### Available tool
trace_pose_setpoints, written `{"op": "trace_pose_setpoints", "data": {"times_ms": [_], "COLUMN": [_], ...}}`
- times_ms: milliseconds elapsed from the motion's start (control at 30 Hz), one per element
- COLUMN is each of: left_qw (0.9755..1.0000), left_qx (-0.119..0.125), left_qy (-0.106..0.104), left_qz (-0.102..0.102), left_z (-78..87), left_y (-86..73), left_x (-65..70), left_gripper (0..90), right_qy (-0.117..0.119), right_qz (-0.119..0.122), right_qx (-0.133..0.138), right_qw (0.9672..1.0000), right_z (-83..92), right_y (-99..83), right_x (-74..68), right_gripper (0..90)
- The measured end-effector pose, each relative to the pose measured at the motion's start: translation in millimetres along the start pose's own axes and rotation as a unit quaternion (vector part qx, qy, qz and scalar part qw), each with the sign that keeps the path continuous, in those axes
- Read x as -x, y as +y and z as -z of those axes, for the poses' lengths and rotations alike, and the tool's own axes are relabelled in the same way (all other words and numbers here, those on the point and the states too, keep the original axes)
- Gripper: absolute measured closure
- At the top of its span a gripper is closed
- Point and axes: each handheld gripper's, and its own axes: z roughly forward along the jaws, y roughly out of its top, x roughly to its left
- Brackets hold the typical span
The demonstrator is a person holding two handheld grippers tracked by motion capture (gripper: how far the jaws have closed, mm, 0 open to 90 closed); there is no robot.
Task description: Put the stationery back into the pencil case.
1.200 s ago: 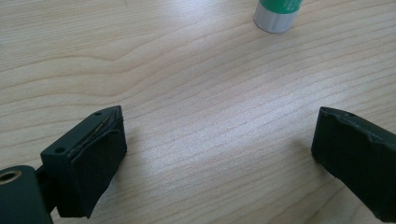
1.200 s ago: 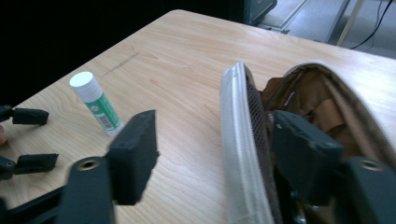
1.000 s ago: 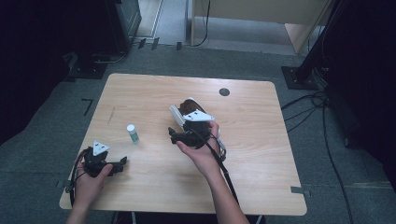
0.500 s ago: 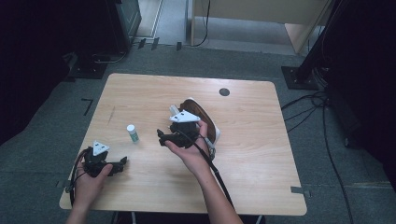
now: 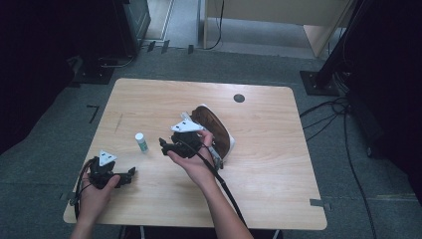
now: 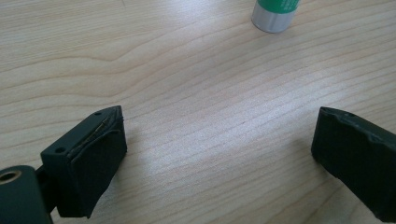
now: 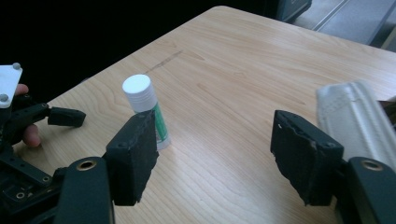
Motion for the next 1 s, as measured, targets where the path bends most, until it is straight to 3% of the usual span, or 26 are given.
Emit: {"op": "trace_pose_setpoints", "data": {"times_ms": [400,1000], "left_qw": [1.0,1.0], "left_qx": [0.001,0.0], "left_qy": [-0.001,-0.003], "left_qz": [-0.001,-0.002], "left_z": [-0.1,0.0], "left_y": [0.0,0.0], "left_x": [0.1,0.4], "left_gripper": [3.2,3.2], "right_qy": [0.038,0.056], "right_qz": [0.009,0.014], "right_qx": [0.0,-0.003], "right_qw": [0.9992,0.9983], "right_z": [-26.3,-63.0], "right_y": [-5.1,-9.5], "right_x": [-15.8,-31.9], "right_gripper": [43.4,47.9]}}
